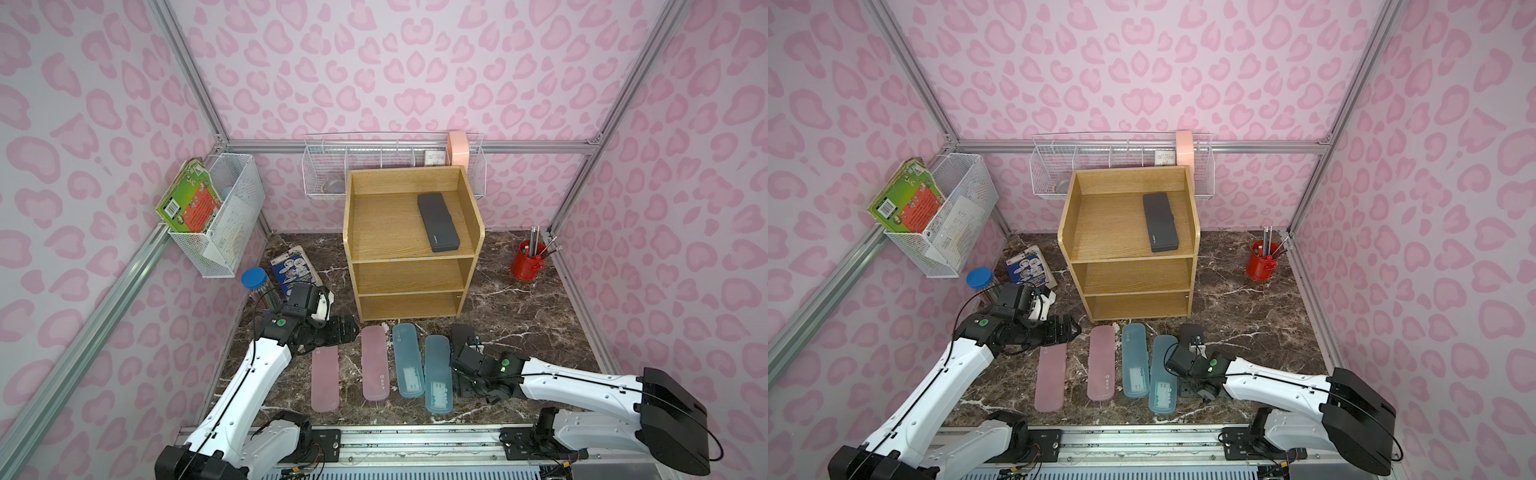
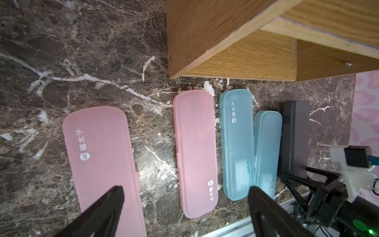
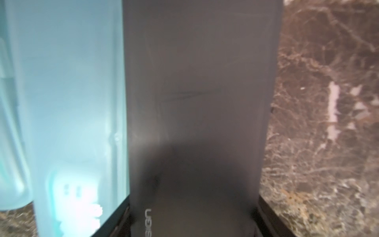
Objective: Place the pencil cases on the shelf according to color
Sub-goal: Pick up the pencil case from the center of the board.
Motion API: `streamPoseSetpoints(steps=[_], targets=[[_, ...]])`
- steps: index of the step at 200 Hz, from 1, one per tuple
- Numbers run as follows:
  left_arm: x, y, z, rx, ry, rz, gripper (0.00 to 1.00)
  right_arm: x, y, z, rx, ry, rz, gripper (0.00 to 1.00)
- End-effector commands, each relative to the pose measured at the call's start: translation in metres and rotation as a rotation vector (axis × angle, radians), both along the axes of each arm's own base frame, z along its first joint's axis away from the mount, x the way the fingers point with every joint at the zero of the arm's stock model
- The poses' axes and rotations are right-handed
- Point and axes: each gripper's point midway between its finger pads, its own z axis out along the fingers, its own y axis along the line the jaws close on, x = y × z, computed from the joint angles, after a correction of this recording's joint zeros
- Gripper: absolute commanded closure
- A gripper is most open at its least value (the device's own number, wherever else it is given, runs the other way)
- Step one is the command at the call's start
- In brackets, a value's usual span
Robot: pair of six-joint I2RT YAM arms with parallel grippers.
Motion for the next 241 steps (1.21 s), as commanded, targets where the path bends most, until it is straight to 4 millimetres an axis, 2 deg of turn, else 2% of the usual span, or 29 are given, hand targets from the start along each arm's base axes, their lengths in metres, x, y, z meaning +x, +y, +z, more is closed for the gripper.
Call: streamPoseSetpoints(steps=[1,44,80,108,134,163,204,241], targets=[[-0.001,0.0,0.001,0.001,-0.002,-0.007,0.01,-0.005,-0.01,0.007,-0.039,-0.008,-0.016,0.52],[-0.001,0.0,0.001,0.003,-0.002,-0.007,0.01,-0.023,-0.002,0.024,-0.034,-0.025,0.015,0.54],[-0.001,0.003,0.002,0.016,-0.007,0.0,0.01,-0.041,0.023,0.038,-0.025,-0.056,0.099,0.55],[0.002,0.004,0.01,0.019,-0.041,0.001,0.01,-0.048,0.043,0.059,-0.003,-0.099,0.151,0.56],[0.009,0.002,0.028,0.008,-0.074,0.005,0.01,-0.047,0.068,0.095,0.077,-0.168,0.198,0.57],[0.023,-0.001,0.062,-0.012,-0.158,0.011,0.01,-0.045,0.096,0.137,0.159,-0.261,0.286,0.57],[0.042,0.0,0.109,-0.008,-0.283,0.023,0.01,-0.035,0.119,0.186,0.219,-0.371,0.344,0.59],[0.062,0.01,0.142,0.044,-0.443,0.049,0.01,-0.014,0.135,0.247,0.333,-0.524,0.361,0.6]])
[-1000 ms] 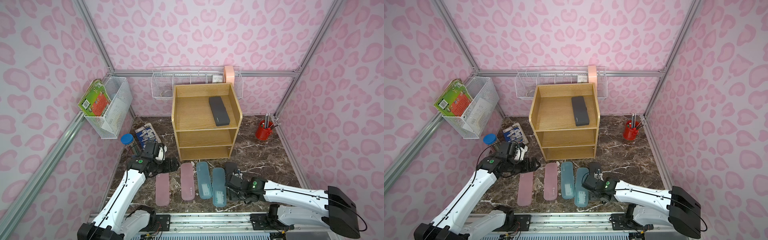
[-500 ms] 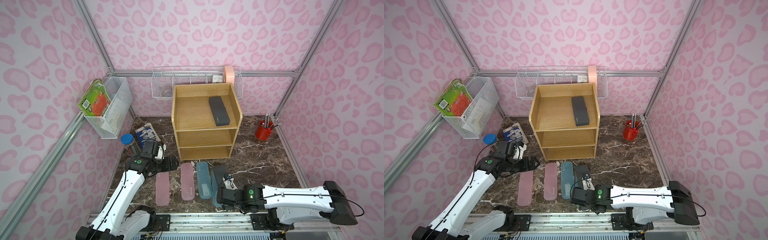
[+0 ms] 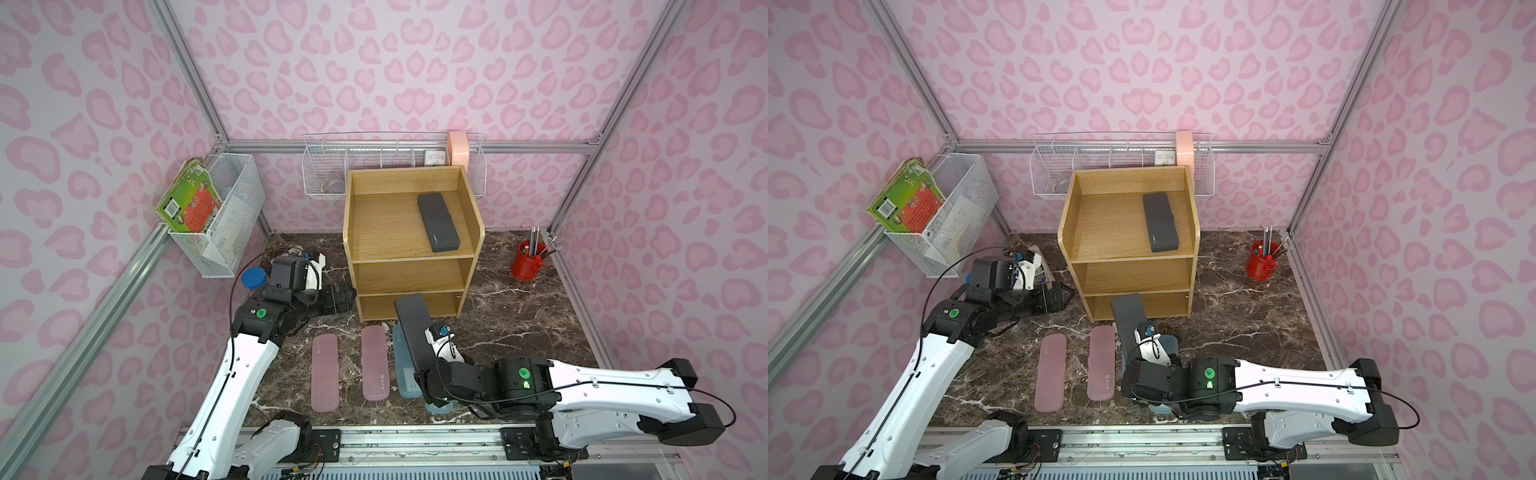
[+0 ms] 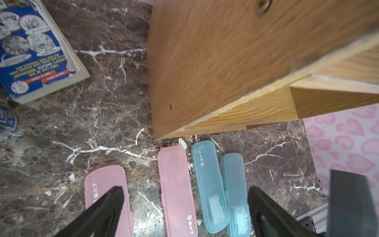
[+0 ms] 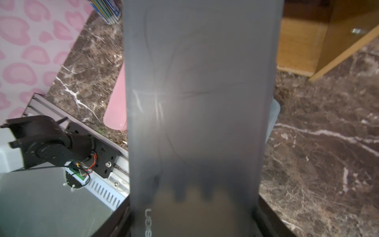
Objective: Place the pencil cases on the shelf according to color
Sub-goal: Pick up the pencil case from the center of the board, then place the pencil case on the shelf.
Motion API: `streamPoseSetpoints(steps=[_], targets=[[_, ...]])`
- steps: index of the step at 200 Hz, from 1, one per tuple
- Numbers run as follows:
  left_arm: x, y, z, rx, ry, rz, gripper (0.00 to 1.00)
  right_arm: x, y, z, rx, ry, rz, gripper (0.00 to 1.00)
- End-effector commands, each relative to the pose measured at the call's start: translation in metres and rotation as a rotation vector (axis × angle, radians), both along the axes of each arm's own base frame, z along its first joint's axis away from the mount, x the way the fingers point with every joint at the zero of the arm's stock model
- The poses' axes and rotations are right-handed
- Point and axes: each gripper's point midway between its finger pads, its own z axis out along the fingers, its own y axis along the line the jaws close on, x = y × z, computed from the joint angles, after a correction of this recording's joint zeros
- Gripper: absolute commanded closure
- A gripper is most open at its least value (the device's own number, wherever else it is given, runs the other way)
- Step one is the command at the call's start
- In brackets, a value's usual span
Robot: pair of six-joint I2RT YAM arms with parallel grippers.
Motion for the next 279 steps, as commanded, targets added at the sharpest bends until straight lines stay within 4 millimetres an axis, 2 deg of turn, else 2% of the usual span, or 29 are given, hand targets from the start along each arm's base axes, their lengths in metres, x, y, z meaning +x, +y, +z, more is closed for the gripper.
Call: streamPoseSetpoints(steps=[1,26,32,34,40,60,86,124,155,183,217,229,243,279], targets=[[0.014,0.008,0.023,0.051,-0.115,0.023,0.01,0.021,0.009,0.042,0.074,-0.135,0.012,0.6],[0.023,0.01,0.041,0.08,-0.203,0.018,0.01,0.043,0.012,0.074,0.135,-0.169,-0.002,0.6],[0.025,0.01,0.044,0.086,-0.222,0.016,0.01,0.05,0.012,0.076,0.133,-0.178,-0.003,0.6],[0.026,0.011,0.044,0.089,-0.226,0.017,0.01,0.052,0.013,0.086,0.157,-0.186,-0.007,0.6],[0.029,0.011,0.046,0.097,-0.238,0.016,0.01,0.061,0.014,0.096,0.172,-0.199,-0.014,0.6],[0.037,0.012,0.043,0.114,-0.247,0.018,0.01,0.091,0.02,0.121,0.217,-0.224,-0.02,0.6],[0.039,0.01,0.028,0.111,-0.217,0.009,0.01,0.136,0.035,0.142,0.235,-0.269,0.001,0.58],[0.033,0.007,0.013,0.097,-0.225,-0.01,0.01,0.203,0.047,0.156,0.181,-0.289,-0.078,0.59],[0.03,0.01,0.002,0.123,-0.207,-0.009,0.01,0.246,0.052,0.152,0.138,-0.275,-0.156,0.58],[0.029,0.008,-0.004,0.104,-0.195,-0.01,0.01,0.261,0.069,0.137,0.119,-0.243,-0.163,0.56],[0.026,0.005,-0.004,0.09,-0.182,-0.027,0.01,0.269,0.081,0.118,0.101,-0.19,-0.182,0.5],[0.025,0.004,-0.005,0.088,-0.179,-0.028,0.01,0.27,0.082,0.116,0.103,-0.183,-0.191,0.43],[0.024,0.003,-0.005,0.081,-0.178,-0.032,0.01,0.272,0.082,0.115,0.107,-0.179,-0.201,0.31],[0.023,0.001,-0.007,0.071,-0.17,-0.042,0.01,0.268,0.084,0.118,0.118,-0.182,-0.197,0.2]])
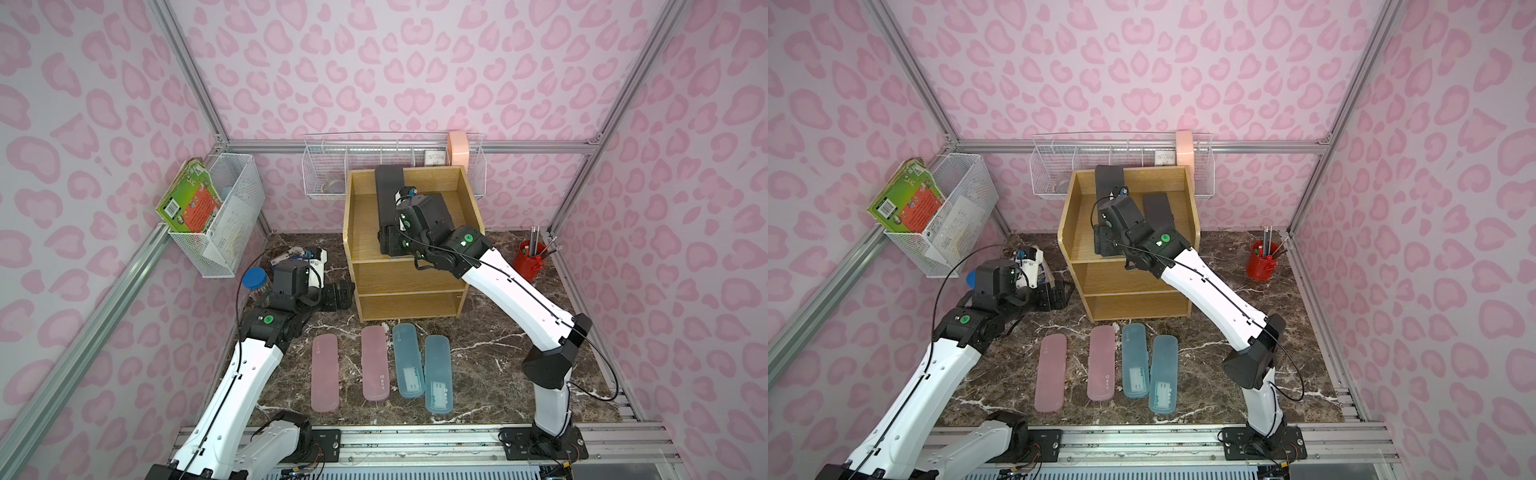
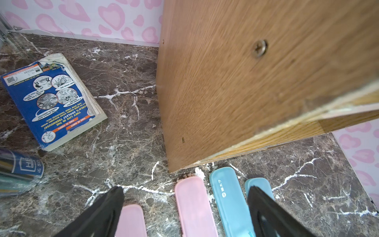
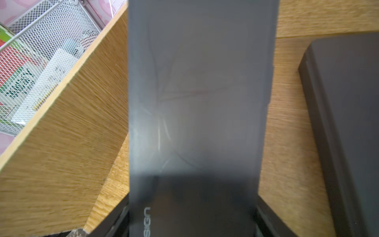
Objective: Place the pencil cases on the shelf according to color
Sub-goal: Place the pencil case on the shelf.
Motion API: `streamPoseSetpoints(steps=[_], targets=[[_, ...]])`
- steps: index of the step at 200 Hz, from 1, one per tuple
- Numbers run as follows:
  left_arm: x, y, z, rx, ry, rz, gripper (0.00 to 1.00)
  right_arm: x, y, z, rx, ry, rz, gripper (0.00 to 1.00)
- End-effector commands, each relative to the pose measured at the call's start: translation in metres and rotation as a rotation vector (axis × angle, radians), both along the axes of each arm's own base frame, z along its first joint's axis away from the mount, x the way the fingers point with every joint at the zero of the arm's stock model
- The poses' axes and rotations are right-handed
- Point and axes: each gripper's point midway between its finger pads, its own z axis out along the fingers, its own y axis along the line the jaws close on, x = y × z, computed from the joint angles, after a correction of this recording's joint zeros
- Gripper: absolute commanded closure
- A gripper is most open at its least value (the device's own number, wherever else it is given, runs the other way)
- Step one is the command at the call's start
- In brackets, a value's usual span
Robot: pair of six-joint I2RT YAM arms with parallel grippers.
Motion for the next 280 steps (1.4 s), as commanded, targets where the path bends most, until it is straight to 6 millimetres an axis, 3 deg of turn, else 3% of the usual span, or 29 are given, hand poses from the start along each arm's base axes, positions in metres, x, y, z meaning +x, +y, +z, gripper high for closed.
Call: streamPoseSetpoints(steps=[1,35,73,103,127,163,192,229,232,240,280], targets=[[-0.001,-0.003,0.001,-0.017,-0.001,-0.013,0.01,-0.006,-0.002,-0.006,-0.016,0.028,-0.004,0.19],[-0.001,-0.005,0.001,-0.021,0.003,-0.024,0.01,-0.011,0.003,0.009,0.01,-0.008,0.018,0.15],[0.001,-0.01,-0.005,-0.029,0.024,-0.044,0.01,-0.031,0.008,0.047,0.008,-0.134,0.063,0.1],[0.001,-0.009,-0.01,-0.02,0.054,-0.043,0.01,-0.048,-0.007,0.069,-0.003,-0.186,0.045,0.07],[-0.001,-0.008,-0.012,-0.016,0.053,-0.036,0.01,-0.065,-0.026,0.069,-0.037,-0.199,0.025,0.05],[-0.007,-0.01,-0.018,-0.056,0.102,-0.024,0.01,-0.1,-0.054,0.039,-0.055,-0.133,0.039,0.04],[-0.02,-0.014,-0.033,-0.135,0.191,0.008,0.01,-0.134,-0.077,0.002,-0.074,-0.075,0.043,0.04],[-0.032,-0.012,-0.065,-0.141,0.282,0.038,0.01,-0.167,-0.093,-0.064,-0.074,0.056,0.048,0.04],[-0.033,-0.011,-0.067,-0.137,0.287,0.042,0.01,-0.171,-0.095,-0.08,-0.098,0.075,0.051,0.04],[-0.037,-0.009,-0.073,-0.125,0.309,0.046,0.01,-0.178,-0.096,-0.097,-0.109,0.103,0.054,0.04],[-0.049,-0.003,-0.086,-0.09,0.357,0.063,0.01,-0.199,-0.108,-0.178,-0.165,0.225,0.035,0.04]])
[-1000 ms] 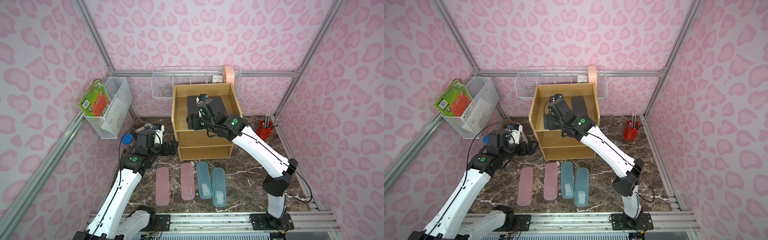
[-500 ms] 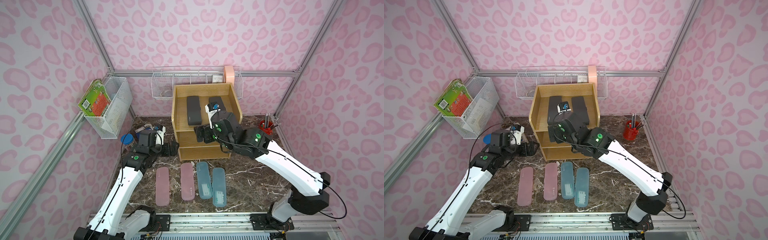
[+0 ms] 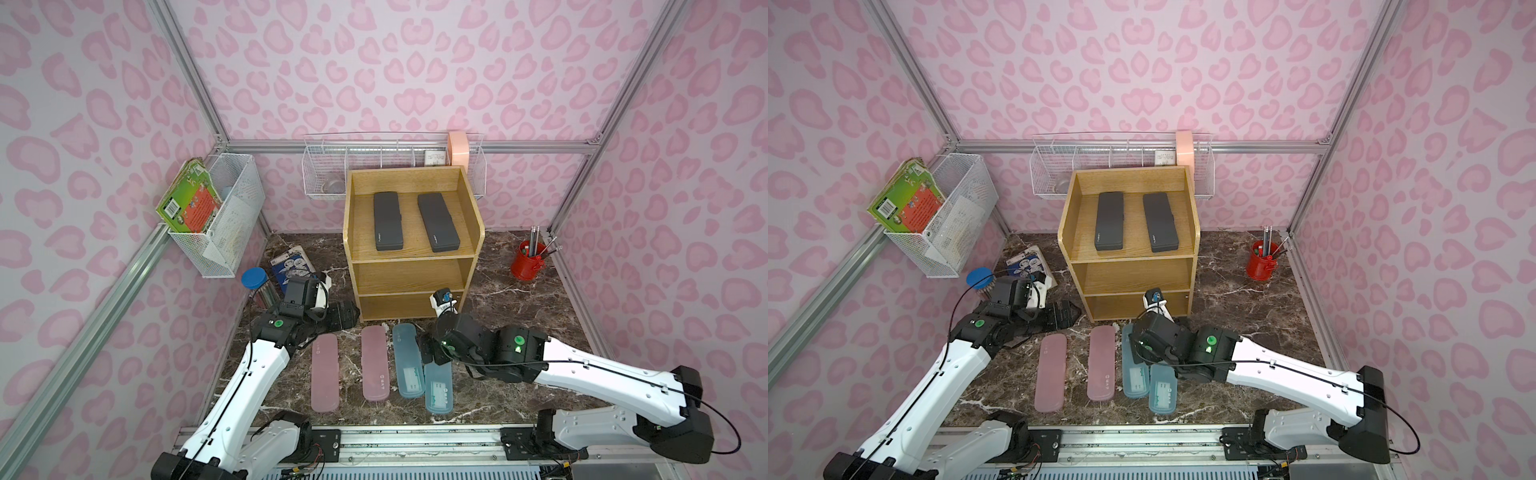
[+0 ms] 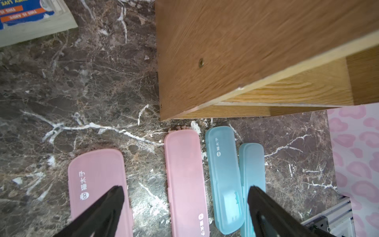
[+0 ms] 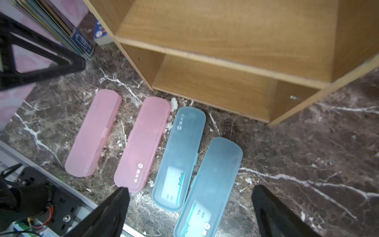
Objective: Place the pencil cases on the shelf according to color
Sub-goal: Place the pencil case on the shelf, then pick up the pencil case from the center of the board.
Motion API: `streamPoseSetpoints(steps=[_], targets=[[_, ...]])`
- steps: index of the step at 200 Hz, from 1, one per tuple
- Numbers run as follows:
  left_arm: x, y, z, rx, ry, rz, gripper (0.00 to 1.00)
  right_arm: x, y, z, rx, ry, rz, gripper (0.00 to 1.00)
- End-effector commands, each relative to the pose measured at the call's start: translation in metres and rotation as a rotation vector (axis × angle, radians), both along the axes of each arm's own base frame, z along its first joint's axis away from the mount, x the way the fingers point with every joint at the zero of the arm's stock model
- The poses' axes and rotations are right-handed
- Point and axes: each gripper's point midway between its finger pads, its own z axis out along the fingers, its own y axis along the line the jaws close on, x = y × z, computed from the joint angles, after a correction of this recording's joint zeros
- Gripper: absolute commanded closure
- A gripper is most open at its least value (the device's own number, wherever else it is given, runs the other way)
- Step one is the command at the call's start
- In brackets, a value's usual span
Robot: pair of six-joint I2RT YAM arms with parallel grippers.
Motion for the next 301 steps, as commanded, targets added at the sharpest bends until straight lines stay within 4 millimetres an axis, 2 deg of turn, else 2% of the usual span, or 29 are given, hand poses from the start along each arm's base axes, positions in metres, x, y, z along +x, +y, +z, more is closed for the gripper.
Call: streamPoseSetpoints(steps=[1,33,80,102,164,201,246,280,301], targets=[[-0.008,0.005,-0.006,0.017,0.037,0.015,0.01,-0.006,-0.001,-0.027,0.046,0.067,-0.061,0.04],[-0.008,0.004,-0.007,0.018,0.038,0.01,0.01,-0.018,-0.016,-0.079,0.02,0.171,-0.119,0.04],[-0.005,0.003,-0.013,0.017,0.061,0.014,0.01,-0.047,-0.01,-0.136,0.005,0.352,-0.076,0.04],[-0.004,0.0,-0.016,0.007,0.077,0.003,0.01,-0.053,-0.005,-0.151,-0.011,0.382,-0.07,0.04],[-0.005,-0.003,-0.017,-0.002,0.088,-0.007,0.01,-0.055,-0.024,-0.185,-0.168,0.413,-0.13,0.04],[-0.007,-0.002,-0.016,-0.001,0.084,-0.005,0.01,-0.052,-0.049,-0.189,-0.281,0.398,-0.185,0.05],[-0.009,-0.002,-0.016,0.001,0.085,-0.007,0.01,-0.041,-0.075,-0.178,-0.234,0.39,-0.235,0.04],[-0.009,-0.003,-0.016,0.001,0.087,-0.011,0.01,-0.042,-0.074,-0.155,-0.134,0.37,-0.221,0.04],[-0.008,-0.004,-0.016,0.0,0.088,-0.013,0.01,-0.051,-0.066,-0.146,-0.066,0.365,-0.174,0.03]])
